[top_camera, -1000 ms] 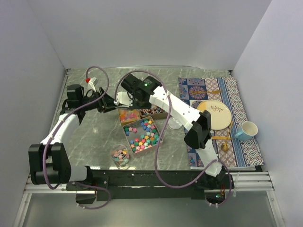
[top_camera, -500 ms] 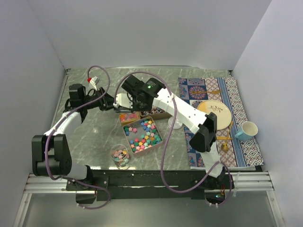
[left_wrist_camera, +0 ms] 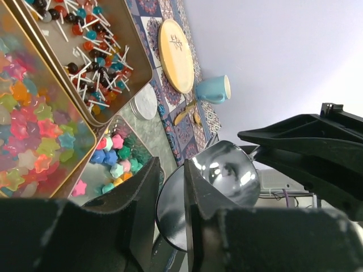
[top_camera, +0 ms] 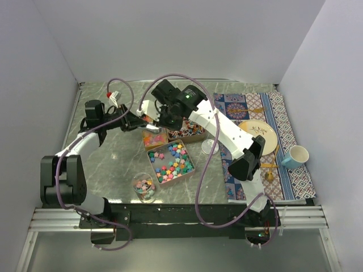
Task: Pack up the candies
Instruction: Adjust the spatula, then scoop the fake candies from the storage box.
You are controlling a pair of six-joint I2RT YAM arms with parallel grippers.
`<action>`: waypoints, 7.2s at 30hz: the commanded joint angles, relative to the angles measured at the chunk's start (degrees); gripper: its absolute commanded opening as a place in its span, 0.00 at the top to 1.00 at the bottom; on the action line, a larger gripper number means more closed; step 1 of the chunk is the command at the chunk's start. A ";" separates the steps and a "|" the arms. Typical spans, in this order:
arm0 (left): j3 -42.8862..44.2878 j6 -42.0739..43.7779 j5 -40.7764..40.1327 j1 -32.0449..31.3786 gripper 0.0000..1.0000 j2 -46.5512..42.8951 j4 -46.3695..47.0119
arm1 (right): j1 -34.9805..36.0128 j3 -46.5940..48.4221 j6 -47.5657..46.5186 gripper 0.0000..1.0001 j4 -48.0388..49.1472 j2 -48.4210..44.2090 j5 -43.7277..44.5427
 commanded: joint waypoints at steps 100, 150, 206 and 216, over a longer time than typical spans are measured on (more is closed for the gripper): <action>10.73 -3.00 17.33 -3.63 0.99 8.21 -0.56 | -10.91 -15.12 -2.53 0.84 16.98 -9.52 -33.38; -6.50 11.94 -13.17 17.82 0.37 -25.89 -23.06 | 5.35 -35.51 -52.19 1.00 7.05 -7.85 20.68; -4.22 12.64 -15.63 18.69 0.37 -18.86 -23.50 | -3.34 -53.61 -31.89 1.00 28.14 -12.76 -26.33; -2.02 12.64 -15.98 18.61 0.38 -16.22 -23.50 | -4.23 -58.80 -27.06 1.00 36.15 -20.23 -23.64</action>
